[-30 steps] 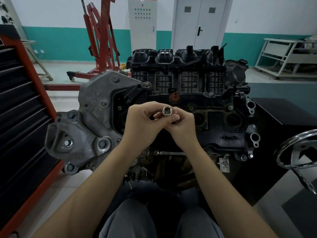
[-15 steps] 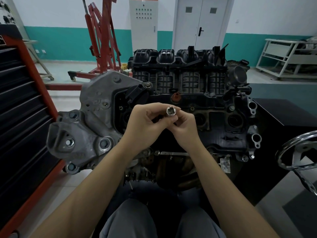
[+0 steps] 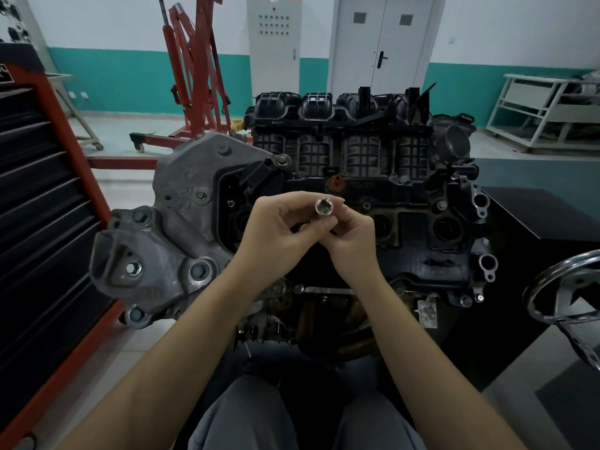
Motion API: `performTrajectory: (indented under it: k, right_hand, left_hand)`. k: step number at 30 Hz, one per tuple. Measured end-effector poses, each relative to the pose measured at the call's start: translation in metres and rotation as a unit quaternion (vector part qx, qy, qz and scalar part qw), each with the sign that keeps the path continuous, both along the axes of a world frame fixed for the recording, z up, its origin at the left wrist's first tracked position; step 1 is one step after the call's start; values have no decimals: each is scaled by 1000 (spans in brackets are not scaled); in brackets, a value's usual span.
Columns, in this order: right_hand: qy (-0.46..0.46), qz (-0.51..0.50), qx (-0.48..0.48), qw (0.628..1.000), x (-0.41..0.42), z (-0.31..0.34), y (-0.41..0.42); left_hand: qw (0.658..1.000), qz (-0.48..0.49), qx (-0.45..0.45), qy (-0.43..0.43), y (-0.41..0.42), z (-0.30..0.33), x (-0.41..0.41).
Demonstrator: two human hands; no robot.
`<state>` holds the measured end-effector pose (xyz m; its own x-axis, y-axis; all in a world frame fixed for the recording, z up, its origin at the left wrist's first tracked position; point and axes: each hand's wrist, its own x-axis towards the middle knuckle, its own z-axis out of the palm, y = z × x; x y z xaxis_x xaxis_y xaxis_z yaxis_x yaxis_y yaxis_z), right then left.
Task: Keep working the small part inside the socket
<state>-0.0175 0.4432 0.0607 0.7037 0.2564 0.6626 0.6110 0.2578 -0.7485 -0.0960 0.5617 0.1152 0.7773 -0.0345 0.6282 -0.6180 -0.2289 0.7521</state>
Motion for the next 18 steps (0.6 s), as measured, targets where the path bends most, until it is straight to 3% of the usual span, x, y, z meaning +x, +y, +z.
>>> performTrajectory:
  k: [4, 11, 18]
  right_hand:
    - [-6, -13, 0, 1000, 2, -2, 1]
    - [8, -2, -8, 1000, 0, 0, 0]
    - [-26, -1, -14, 1000, 0, 1, -1]
  left_hand:
    - [998, 63, 18, -26, -3, 0, -1]
    - [1000, -16, 19, -8, -3, 3, -2]
    - [999, 25, 2, -31, -3, -2, -2]
